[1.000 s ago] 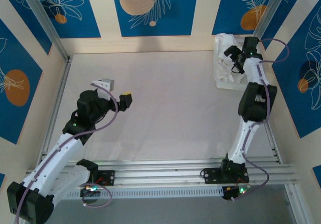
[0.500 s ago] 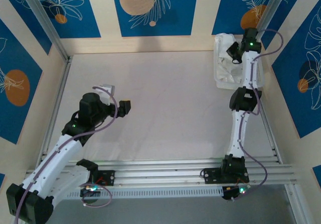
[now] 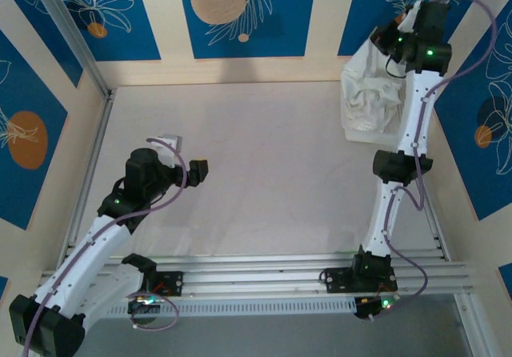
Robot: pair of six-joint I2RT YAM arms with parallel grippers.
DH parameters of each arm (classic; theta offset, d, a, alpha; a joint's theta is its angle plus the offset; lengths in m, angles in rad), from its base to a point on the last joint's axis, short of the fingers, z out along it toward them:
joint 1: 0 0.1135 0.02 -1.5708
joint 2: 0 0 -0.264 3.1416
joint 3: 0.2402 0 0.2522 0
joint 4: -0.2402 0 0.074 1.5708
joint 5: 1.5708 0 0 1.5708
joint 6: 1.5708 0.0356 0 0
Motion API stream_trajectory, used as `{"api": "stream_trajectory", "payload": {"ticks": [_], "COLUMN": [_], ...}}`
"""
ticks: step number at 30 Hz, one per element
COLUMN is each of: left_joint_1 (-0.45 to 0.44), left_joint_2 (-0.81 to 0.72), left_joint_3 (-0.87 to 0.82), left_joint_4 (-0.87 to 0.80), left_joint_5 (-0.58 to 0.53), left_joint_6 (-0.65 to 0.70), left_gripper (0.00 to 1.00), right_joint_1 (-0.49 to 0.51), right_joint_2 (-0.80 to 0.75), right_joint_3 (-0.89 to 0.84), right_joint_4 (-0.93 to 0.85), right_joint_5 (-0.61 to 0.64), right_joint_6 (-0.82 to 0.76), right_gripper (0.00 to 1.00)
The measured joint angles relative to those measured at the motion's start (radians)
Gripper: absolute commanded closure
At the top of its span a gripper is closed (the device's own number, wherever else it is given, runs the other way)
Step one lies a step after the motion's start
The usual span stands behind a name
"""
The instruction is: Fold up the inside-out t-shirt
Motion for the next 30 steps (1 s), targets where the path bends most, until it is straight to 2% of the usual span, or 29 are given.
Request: {"api": "stream_trajectory", "payload": {"ticks": [8,12,16,17,19,20,21,26,30], "left_joint_1": [0.0,0.0,0.0,0.0,0.0,0.0,0.0,0.0,0.0], "left_joint_2": [0.001,0.003,0.003,0.002,0.001,0.0,-0.002,-0.001,0.047], "left_joint_3": [0.005,0.011,0.011,0.011,0.011,0.011,0.011,0.019,0.055], "left_joint_4": [0.0,0.0,0.0,0.0,0.0,0.0,0.0,-0.032,-0.074], "left_joint_5": [0.023,0.031,0.037,0.037,0.037,0.036,0.032,0.01,0.031], "left_joint_6": [-0.008,-0.022,-0.027,-0.027,-0.026,-0.025,-0.022,-0.031,-0.077], "left_gripper": [0.01,0.01,0.01,0.01,0.01,0.01,0.01,0.01,0.05], "right_joint_1": [0.082,0.246,0.41,0.442,0.492,0.51,0.522,0.521,0.499], "right_joint_2": [-0.283,-0.314,-0.257,-0.231,-0.163,-0.127,-0.093,-0.011,-0.098], "right_joint_3": [0.035,0.05,0.027,0.01,-0.02,-0.045,-0.068,-0.12,-0.171], "right_joint_4": [0.192,0.216,0.122,0.074,-0.034,-0.087,-0.135,-0.329,-0.425], "right_joint_5": [-0.166,-0.243,-0.262,-0.258,-0.212,-0.172,-0.132,0.126,0.398], "right_joint_6": [0.106,0.108,0.006,-0.04,-0.121,-0.154,-0.182,-0.255,-0.262], "right_gripper": [1.0,1.0,1.0,0.92,0.55,0.44,0.39,0.34,0.32]}}
